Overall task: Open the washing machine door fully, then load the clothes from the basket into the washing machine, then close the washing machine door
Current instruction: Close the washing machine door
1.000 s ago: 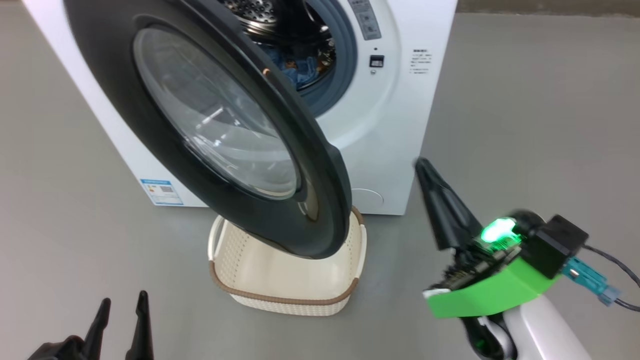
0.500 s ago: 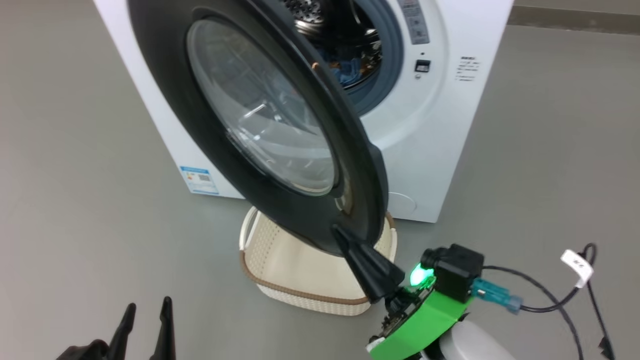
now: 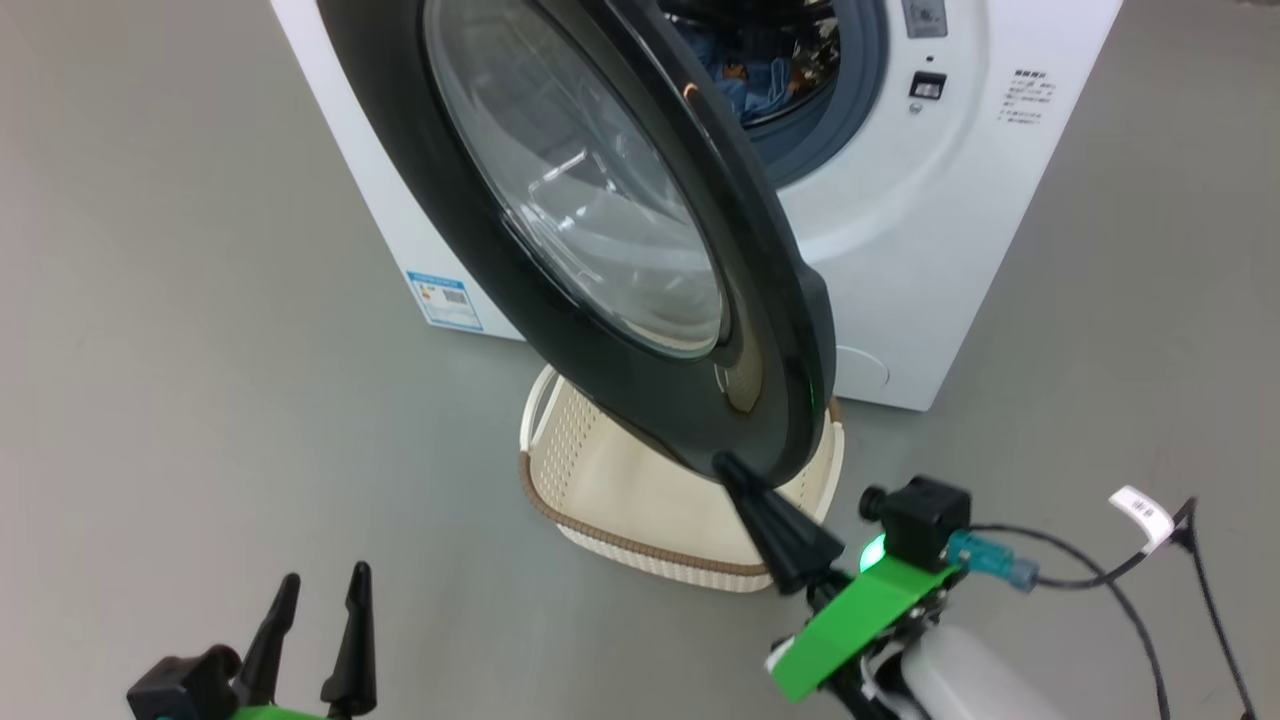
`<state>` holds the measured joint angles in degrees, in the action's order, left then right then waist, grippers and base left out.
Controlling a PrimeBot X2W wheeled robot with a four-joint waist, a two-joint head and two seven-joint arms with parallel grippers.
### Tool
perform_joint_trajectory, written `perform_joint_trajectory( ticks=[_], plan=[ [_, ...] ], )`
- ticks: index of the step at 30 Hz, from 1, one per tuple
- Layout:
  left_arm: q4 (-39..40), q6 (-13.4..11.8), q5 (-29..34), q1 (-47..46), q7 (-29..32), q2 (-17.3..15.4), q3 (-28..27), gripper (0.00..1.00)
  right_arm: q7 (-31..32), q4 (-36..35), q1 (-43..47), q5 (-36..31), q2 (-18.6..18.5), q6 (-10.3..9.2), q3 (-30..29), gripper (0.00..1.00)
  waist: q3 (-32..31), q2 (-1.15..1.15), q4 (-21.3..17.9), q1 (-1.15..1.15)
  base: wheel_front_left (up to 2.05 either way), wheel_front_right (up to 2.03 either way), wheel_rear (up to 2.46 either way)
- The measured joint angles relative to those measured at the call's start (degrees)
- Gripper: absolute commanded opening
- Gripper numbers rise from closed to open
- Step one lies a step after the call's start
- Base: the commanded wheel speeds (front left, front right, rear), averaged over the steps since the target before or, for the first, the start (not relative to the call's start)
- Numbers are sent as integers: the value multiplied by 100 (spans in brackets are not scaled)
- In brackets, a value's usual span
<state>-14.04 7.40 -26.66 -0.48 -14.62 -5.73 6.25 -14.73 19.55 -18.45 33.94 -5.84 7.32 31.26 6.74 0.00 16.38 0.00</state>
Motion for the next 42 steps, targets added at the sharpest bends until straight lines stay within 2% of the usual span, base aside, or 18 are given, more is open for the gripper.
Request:
perform_joint_trajectory(
  ticks=[8, 19, 31, 42],
  plan=[
    [-51, 0, -32, -234, -1, 35, 108, 100, 0, 438, -409, -148, 48, 1, -519, 0, 247, 0, 52, 0, 0, 0, 0],
    [-16, 0, -42, -469, 0, 129, 141, 100, 1, 536, -925, -283, 132, 8, -1225, 0, 559, 0, -4, 0, 0, 0, 0],
    [80, 0, -191, -818, -1, 178, 243, 100, 1, 779, -1811, -387, 80, 8, -2018, 0, 1000, 0, 41, 0, 0, 0, 0],
    [204, 0, -261, -1306, -1, 229, 602, 100, 0, 1199, -3017, -523, -70, 8, -2855, 0, 1515, 0, 204, 0, 0, 0, 0]
  ],
)
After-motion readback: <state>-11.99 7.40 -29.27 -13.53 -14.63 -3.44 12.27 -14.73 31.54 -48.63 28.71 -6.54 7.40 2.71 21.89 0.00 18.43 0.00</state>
